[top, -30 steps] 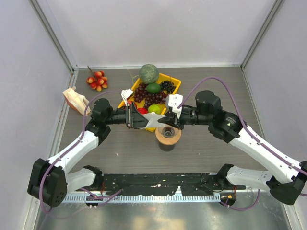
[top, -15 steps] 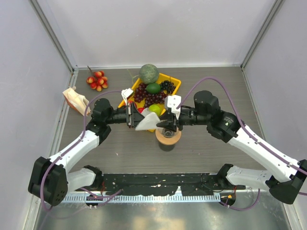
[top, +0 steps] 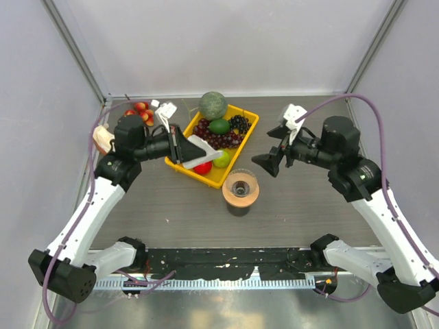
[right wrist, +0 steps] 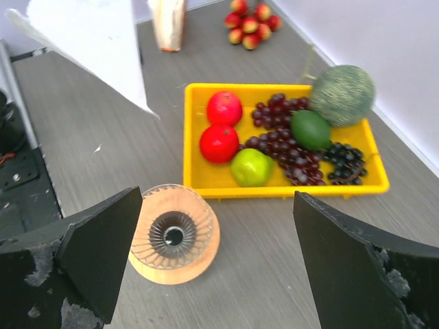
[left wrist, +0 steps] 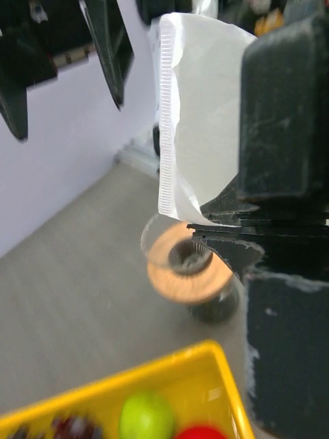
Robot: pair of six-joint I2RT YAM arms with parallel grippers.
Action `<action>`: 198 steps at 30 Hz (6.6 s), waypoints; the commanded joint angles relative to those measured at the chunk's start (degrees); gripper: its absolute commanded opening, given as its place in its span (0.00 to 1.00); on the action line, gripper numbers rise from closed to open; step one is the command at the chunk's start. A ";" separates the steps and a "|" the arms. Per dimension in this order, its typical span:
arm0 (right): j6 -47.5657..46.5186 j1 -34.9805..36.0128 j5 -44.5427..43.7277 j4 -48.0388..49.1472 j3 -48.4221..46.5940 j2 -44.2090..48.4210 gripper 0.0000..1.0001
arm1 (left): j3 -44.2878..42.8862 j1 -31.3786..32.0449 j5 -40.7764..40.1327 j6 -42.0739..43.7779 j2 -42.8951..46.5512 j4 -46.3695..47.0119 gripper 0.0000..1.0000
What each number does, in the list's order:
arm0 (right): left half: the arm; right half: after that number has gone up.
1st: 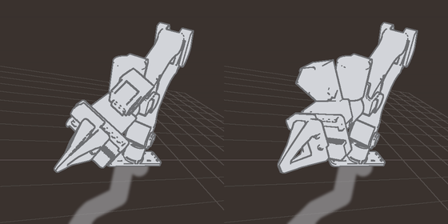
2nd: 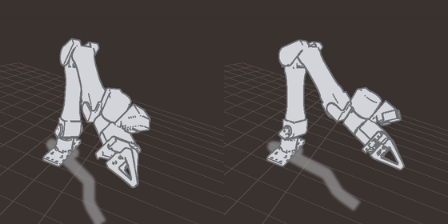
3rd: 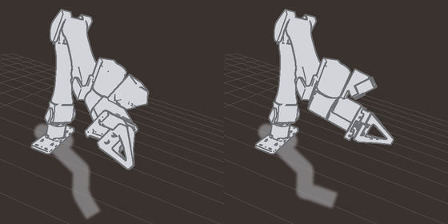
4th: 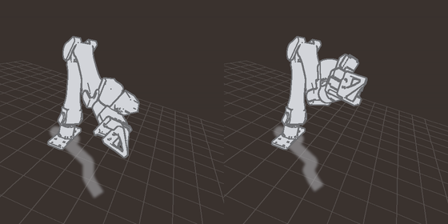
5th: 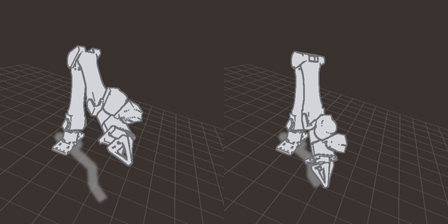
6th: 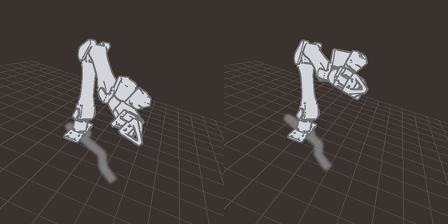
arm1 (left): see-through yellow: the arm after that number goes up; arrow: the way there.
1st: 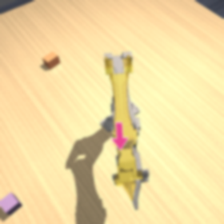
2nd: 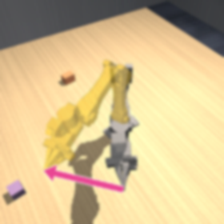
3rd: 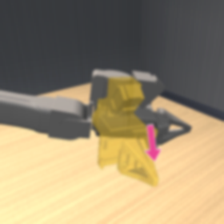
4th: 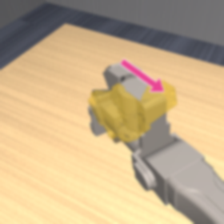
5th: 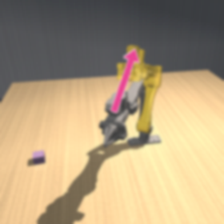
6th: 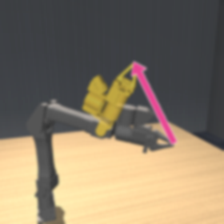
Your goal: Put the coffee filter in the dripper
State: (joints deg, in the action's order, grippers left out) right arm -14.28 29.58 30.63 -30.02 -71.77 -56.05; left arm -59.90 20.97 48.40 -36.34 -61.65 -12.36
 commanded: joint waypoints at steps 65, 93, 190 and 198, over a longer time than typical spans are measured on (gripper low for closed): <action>13.31 24.12 -39.16 5.94 -29.48 -27.35 0.96 | -15.69 17.44 -53.59 31.59 3.46 -4.61 0.00; 15.60 24.12 -41.09 6.03 -31.59 -29.46 0.05 | -13.23 17.35 -54.73 26.32 4.34 -2.84 0.29; 27.29 21.13 -39.85 2.86 -32.30 -30.52 0.05 | -13.23 13.13 -53.77 12.79 2.49 -5.04 0.59; 32.03 21.13 -43.90 2.33 -33.52 -31.66 0.05 | -9.62 10.76 -50.43 6.28 3.47 -3.55 0.67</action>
State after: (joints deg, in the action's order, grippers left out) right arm 14.35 50.63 -10.02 -28.91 -101.80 -87.18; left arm -70.24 32.60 -3.29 -26.59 -58.70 -18.02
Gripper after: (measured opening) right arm 0.062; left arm 0.674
